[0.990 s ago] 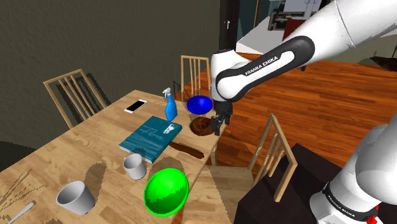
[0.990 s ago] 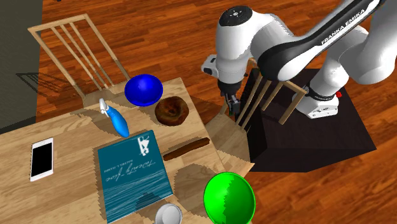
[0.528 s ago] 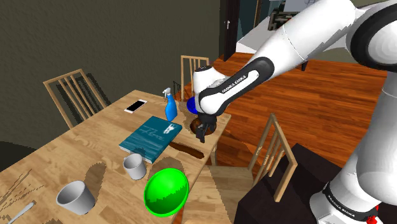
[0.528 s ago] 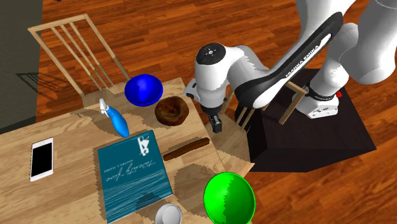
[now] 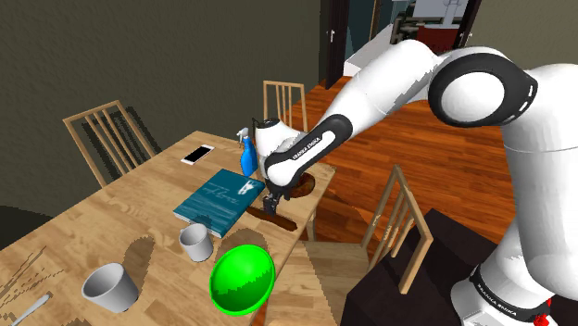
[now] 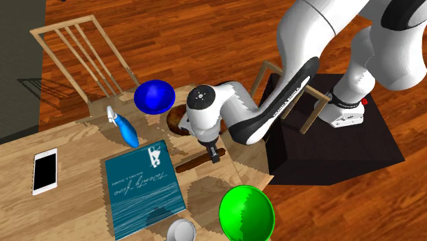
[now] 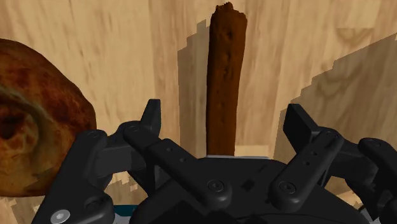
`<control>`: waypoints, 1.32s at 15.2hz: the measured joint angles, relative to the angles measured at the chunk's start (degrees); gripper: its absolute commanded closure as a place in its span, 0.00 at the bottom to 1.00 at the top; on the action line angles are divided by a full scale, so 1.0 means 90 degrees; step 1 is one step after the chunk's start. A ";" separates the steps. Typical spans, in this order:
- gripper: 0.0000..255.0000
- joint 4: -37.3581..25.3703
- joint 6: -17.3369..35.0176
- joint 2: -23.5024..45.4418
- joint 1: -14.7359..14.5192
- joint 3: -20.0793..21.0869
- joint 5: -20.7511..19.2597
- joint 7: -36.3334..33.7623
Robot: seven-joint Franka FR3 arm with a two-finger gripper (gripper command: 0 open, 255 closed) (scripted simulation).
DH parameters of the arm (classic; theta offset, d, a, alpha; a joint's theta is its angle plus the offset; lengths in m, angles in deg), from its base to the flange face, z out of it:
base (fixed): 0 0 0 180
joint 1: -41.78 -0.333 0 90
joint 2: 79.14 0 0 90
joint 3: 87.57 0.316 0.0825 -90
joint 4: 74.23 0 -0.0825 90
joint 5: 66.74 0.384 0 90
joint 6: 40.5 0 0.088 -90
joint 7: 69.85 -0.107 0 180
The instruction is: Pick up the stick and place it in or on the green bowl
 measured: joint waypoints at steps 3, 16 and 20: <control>0.00 -0.0779 -0.0036 0.0712 -0.0163 -0.0081 -0.0186 -0.0013; 0.00 -0.1207 0.0370 0.1535 -0.0331 -0.0189 -0.0348 -0.0110; 1.00 -0.1213 0.0370 0.1528 -0.0333 -0.0182 -0.0345 -0.0107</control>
